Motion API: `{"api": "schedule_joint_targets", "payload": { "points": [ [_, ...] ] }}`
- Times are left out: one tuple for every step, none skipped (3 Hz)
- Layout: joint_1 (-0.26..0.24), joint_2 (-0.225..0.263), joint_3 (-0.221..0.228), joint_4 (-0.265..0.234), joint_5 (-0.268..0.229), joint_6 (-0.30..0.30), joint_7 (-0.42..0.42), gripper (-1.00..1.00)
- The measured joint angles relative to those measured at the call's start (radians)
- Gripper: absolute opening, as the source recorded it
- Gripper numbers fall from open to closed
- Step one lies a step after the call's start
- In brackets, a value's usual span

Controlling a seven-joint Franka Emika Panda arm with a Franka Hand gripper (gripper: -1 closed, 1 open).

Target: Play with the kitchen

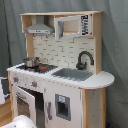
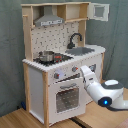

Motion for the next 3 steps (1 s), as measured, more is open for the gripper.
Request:
{"api": "schedule_joint_targets", "payload": {
  "points": [
    [0.008,0.017,-0.036,0.0,0.003,0.003,-0.121,1.0],
    [0.02,0.036,-0.076,0.0,0.003,0.007,-0.247,1.0],
    [0.033,0.061,-0.113,-0.001,0.01,0.012,-0.364,1.0]
  ]
}}
